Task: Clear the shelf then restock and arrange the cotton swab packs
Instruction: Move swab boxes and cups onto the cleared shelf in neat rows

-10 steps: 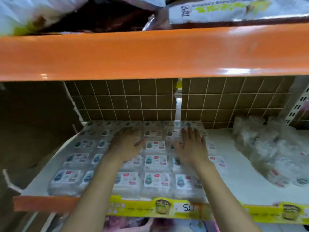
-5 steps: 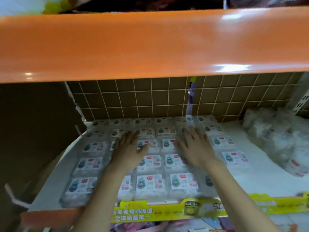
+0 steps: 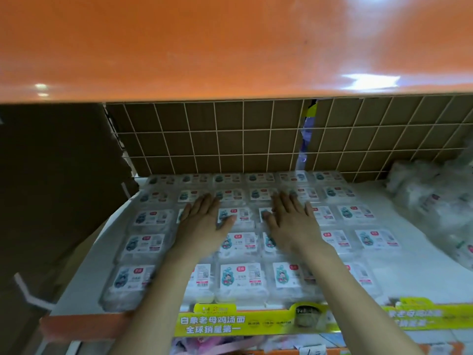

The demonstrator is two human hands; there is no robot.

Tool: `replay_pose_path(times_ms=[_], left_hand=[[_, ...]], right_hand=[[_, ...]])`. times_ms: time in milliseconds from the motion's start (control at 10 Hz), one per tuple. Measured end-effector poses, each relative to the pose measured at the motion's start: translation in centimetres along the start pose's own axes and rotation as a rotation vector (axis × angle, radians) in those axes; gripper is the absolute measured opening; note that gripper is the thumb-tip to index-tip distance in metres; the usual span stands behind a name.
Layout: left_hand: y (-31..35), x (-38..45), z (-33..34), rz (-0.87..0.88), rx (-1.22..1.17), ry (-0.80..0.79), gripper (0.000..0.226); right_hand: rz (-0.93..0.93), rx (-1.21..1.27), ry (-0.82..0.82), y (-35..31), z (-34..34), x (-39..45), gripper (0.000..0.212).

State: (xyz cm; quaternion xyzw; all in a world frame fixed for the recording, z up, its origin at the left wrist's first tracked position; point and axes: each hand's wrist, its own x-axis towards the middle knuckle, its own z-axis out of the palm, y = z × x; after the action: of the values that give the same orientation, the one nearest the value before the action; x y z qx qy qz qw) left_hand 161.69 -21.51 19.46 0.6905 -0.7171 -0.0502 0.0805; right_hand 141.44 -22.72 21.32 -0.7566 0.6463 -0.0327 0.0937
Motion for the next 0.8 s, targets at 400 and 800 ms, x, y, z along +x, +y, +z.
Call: replay_pose_path(times_ms=[400, 800], left_hand=[[-3.7, 0.7, -3.7, -0.062, -0.014, 0.118, 0.046], [-8.5, 1.1, -2.8, -0.389, -0.013, 0.085, 0.060]], right_hand=[[-0.087, -0.024, 0.179, 2.3, -1.9, 1.2, 0.048], [0.159, -0.045, 0.126, 9.1, -3.0, 0.6, 0.052]])
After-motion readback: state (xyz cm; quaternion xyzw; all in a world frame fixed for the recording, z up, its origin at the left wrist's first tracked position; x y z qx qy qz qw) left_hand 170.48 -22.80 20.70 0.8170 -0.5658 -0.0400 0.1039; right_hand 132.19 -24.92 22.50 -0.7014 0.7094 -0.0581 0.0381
